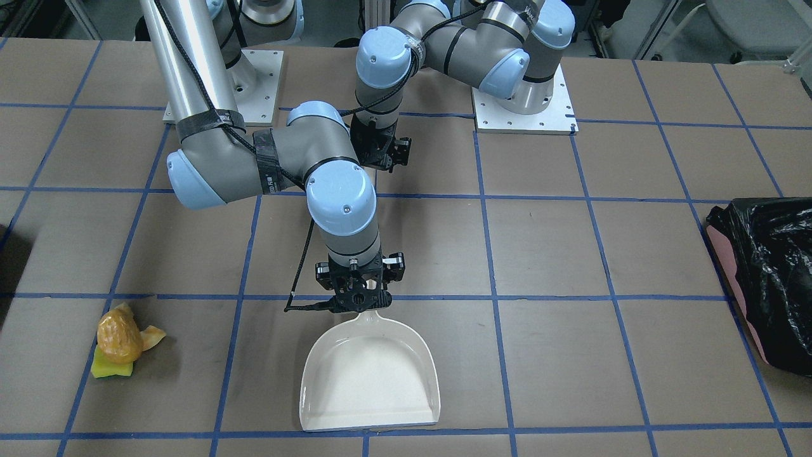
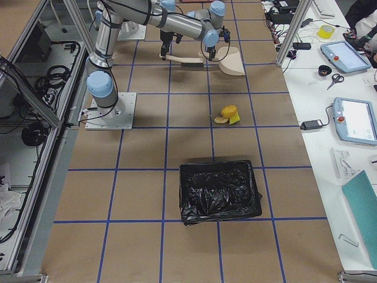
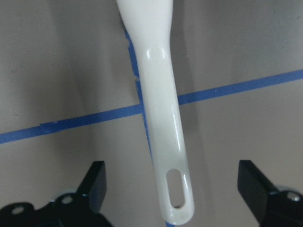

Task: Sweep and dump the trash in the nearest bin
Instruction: 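Close the left gripper on the brush and the right on the dustpan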

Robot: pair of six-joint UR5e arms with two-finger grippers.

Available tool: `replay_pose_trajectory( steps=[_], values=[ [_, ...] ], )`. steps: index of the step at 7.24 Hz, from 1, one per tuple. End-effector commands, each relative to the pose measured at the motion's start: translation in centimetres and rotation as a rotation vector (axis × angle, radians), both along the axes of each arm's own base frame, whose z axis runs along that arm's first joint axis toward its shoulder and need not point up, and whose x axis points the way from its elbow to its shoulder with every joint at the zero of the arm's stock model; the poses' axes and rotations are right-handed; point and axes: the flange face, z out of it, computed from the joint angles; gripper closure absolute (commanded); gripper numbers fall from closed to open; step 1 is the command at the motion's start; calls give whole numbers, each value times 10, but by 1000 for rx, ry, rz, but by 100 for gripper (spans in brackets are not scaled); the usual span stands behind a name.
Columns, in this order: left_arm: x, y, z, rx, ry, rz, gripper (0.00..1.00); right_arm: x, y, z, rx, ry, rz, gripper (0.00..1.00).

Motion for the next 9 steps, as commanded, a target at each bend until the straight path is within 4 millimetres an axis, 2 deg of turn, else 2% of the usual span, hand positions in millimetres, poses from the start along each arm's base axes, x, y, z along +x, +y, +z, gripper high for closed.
replay_pose_trajectory(
  steps=[1, 2, 3, 4, 6, 7, 9],
  values=[
    [0, 2, -5, 10, -4, -1, 51, -1, 4, -5, 12, 4, -4, 34],
    [0, 2, -5, 13, -3, 1, 65, -1, 3, -5, 11, 3, -4, 37],
    [0, 1, -3, 9, -2, 1, 79, -1, 4, -4, 10, 1, -5, 45],
    [0, 1, -1, 10, -1, 8, 100, -1, 4, -4, 11, 3, -26, 53],
    [4, -3, 2, 17, -10, 67, 100, -1, 4, -4, 13, 3, -28, 63],
    [5, -3, 6, 14, -16, 97, 100, -1, 4, -4, 11, 2, -27, 72],
    [11, 1, 13, 32, -40, 148, 100, -1, 1, 8, -12, -5, -28, 85]
  ],
)
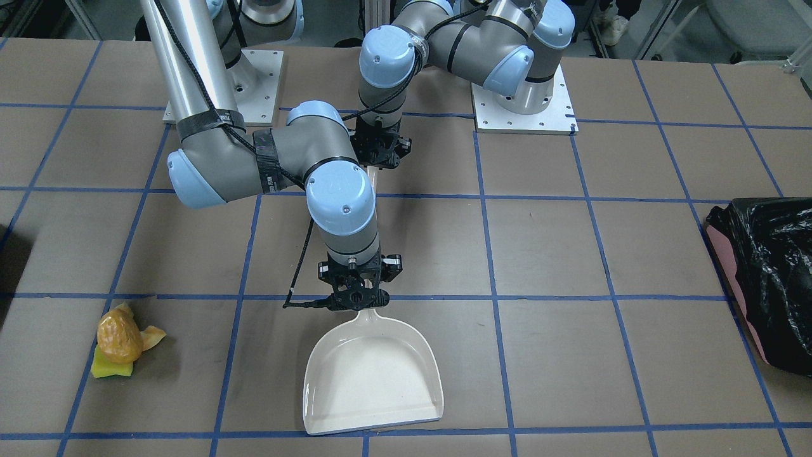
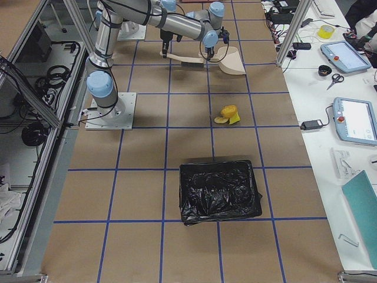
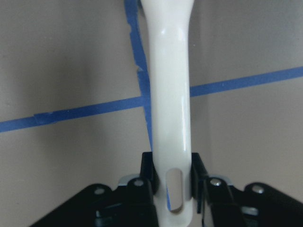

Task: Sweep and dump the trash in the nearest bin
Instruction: 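Carry the dustpan to the yellow trash with the right gripper while left lifts brush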

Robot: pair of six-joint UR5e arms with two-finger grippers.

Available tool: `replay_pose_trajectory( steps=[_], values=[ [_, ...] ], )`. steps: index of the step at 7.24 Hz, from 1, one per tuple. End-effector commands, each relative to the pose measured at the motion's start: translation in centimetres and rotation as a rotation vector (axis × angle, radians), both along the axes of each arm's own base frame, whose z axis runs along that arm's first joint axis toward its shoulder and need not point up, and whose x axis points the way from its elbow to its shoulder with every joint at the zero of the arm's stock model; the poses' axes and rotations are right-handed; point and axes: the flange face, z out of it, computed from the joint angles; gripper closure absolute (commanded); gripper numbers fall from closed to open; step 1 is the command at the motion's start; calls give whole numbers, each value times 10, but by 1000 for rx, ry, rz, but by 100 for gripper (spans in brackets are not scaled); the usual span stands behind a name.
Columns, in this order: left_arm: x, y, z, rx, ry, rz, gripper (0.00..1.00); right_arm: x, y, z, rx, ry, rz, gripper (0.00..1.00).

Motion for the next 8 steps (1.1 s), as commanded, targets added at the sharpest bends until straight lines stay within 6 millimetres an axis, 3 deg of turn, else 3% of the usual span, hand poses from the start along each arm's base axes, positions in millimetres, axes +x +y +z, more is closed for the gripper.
replay_pose_trajectory(
  steps=[1, 2, 4, 6, 8],
  values=[
    [7, -1, 7, 5, -20, 67, 100, -6, -4, 21, -35, -9, -9, 85],
    [14, -7, 12, -6, -22, 83, 100, -23, -9, 35, -49, 17, -12, 85],
    [33, -24, 13, -16, -35, 128, 100, -75, -23, 63, -56, 43, 24, 85],
    [51, -50, 23, -45, -52, 181, 100, -155, -29, 94, -19, 93, 167, 86],
    [49, -88, 61, -77, -30, 189, 100, -233, -31, 119, 12, 137, 325, 95]
  ],
)
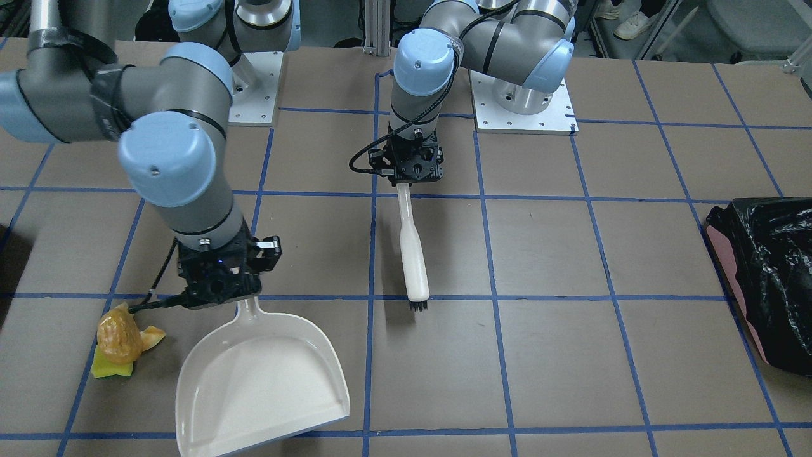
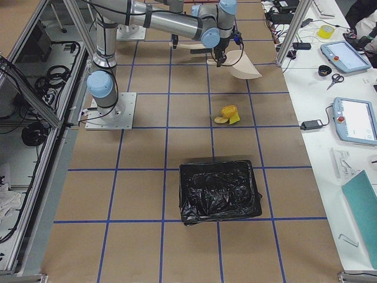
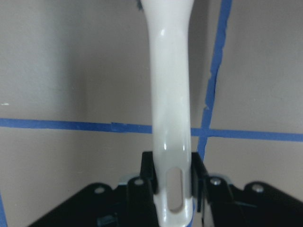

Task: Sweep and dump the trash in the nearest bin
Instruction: 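Carry the dustpan to the yellow trash with the right gripper while left lifts brush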

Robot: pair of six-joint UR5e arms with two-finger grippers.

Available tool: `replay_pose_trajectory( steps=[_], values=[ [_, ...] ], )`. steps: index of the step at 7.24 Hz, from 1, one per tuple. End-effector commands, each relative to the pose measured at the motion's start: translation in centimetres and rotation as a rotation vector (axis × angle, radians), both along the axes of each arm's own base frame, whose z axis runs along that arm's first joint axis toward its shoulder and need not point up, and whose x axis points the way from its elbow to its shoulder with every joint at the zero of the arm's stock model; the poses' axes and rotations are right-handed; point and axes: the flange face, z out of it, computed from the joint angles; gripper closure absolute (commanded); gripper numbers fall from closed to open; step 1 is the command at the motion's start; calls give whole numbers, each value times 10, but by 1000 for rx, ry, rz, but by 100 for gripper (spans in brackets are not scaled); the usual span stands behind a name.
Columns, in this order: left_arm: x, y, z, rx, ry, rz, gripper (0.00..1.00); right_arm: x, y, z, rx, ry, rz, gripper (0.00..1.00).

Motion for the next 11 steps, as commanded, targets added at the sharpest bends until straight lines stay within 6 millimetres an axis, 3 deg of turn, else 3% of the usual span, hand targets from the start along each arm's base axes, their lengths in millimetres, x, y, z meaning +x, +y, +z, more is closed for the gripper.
replay_pose_trajectory(
  steps=[1, 2, 4, 6, 7, 9, 10, 11],
  values=[
    [-7, -39, 45, -2, -1, -14, 100, -83, -2, 23, 27, 72, 190, 98],
    [-12, -53, 65, 12, -4, -23, 100, -119, -4, 28, 31, 68, 251, 98],
    [-19, -68, 65, 11, -3, -13, 100, -192, -7, 29, 44, 50, 433, 100],
    [-24, -81, 71, -10, 5, -7, 100, -255, 1, 27, 71, 37, 463, 100],
    [-30, -91, 78, -19, 15, 35, 100, -273, 5, 23, 84, 29, 507, 100],
    [-64, -109, 79, -30, 45, 73, 100, -324, 14, 26, 82, 35, 632, 100],
    [-88, -114, 78, -44, 56, 91, 100, -367, 24, 23, 82, 25, 664, 100],
    [-106, -119, 77, -49, 62, 105, 100, -392, 24, 13, 72, 41, 698, 100]
  ],
)
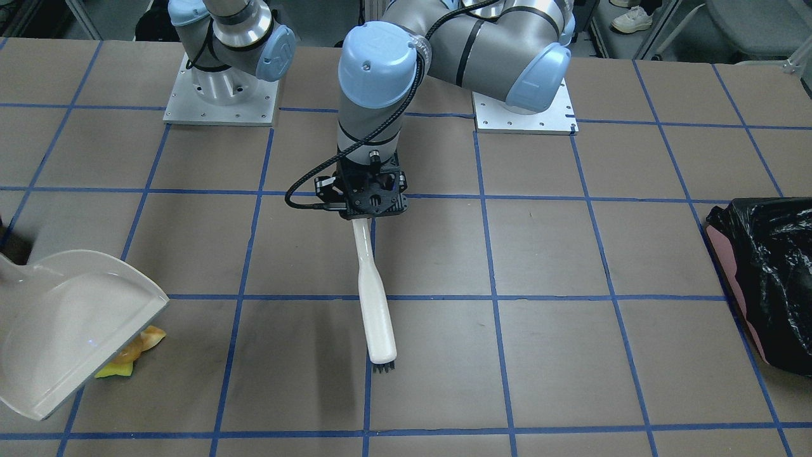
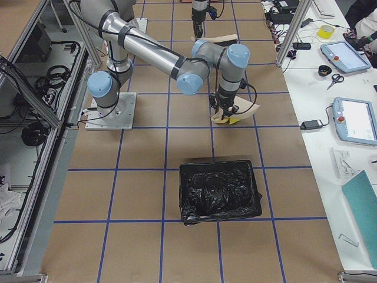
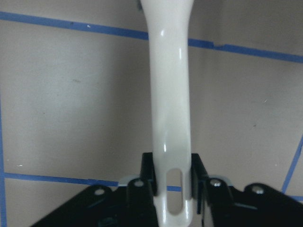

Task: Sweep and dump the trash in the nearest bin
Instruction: 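Move the brush with the left gripper behind the yellow trash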

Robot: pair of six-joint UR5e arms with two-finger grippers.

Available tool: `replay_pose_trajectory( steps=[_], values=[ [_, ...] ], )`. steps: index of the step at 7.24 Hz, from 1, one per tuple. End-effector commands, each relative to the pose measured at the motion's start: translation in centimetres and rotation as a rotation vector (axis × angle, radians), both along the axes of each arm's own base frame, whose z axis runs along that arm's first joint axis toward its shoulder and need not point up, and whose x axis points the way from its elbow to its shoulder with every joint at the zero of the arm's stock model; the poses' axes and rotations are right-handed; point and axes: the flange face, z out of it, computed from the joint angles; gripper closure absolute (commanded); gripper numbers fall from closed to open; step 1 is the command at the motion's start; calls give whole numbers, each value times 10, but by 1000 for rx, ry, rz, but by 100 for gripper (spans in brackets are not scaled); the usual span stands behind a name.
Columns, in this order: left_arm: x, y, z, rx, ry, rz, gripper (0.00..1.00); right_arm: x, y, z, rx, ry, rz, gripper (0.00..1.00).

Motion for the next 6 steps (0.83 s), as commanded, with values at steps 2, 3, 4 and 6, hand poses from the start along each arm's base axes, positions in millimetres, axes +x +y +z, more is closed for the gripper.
replay_pose_trajectory(
  steps=[2, 3, 4, 6],
  values=[
    [-69, -13, -19, -49, 70, 29, 100, -84, 7, -28, -7, 54, 103, 100],
    [-86, -14, -43, -59, 78, 15, 100, -91, 6, -40, 5, 48, 120, 100],
    [-105, -16, -65, -52, 80, 31, 100, -94, 2, -47, -9, 64, 156, 100],
    [-161, -16, -84, -41, 98, 68, 100, -101, 0, -53, 19, 106, 190, 100]
  ],
)
